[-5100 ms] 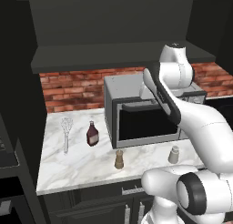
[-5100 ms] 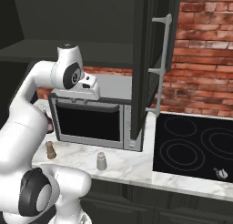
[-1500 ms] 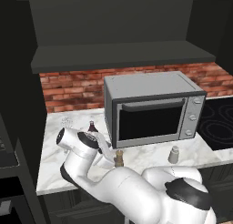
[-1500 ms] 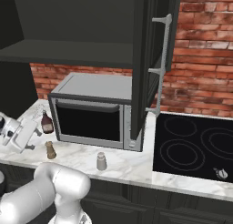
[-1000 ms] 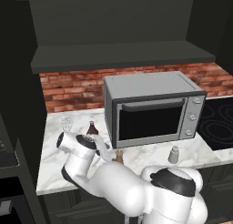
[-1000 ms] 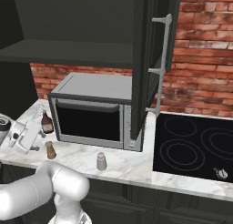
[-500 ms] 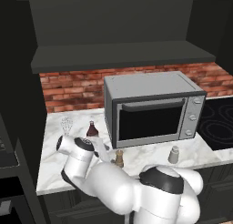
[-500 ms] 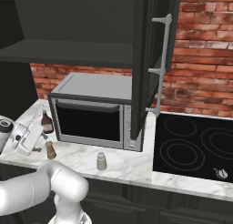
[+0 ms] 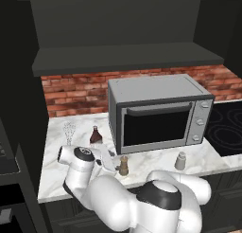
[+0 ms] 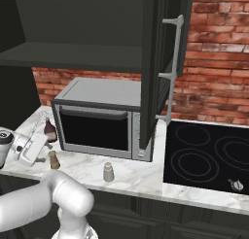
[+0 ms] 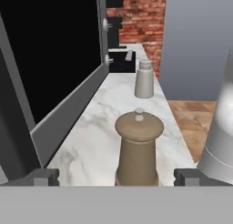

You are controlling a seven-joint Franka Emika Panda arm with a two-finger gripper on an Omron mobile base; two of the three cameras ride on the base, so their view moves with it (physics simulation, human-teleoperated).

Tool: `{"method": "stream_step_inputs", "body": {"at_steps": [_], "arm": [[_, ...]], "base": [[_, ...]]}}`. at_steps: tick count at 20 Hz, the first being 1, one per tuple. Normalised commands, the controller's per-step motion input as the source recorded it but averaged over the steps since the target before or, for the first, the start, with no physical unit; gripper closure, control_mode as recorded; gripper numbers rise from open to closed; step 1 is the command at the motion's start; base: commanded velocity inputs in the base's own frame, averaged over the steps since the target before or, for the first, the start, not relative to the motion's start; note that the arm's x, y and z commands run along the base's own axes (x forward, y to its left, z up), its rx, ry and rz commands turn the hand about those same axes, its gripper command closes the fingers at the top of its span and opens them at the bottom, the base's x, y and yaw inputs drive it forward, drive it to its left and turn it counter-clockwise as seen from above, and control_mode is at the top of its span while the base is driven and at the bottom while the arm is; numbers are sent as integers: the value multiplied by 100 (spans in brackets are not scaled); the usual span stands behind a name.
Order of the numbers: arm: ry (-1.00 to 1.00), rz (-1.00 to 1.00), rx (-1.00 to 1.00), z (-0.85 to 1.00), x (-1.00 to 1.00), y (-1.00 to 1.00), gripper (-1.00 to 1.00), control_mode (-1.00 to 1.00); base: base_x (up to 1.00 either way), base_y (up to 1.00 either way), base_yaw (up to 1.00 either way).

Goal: There are various items on the counter. Only move the condiments/shakers into the cabinet.

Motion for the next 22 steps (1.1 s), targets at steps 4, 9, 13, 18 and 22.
{"method": "stream_step_inputs", "body": {"at_steps": [4, 9, 13, 18, 22], "arm": [[1, 0, -7, 0, 0, -13, -100, -100], [5, 0, 0, -1, -4, -26, -100, -100], [15, 0, 0, -16, -11, -19, -100, -100], [12, 0, 0, -13, -17, -27, -100, -100], [5, 0, 0, 0, -13, -32, -100, -100]], "base": [[0, 0, 0], [0, 0, 0], [0, 0, 0], [0, 0, 0], [0, 0, 0]]}}
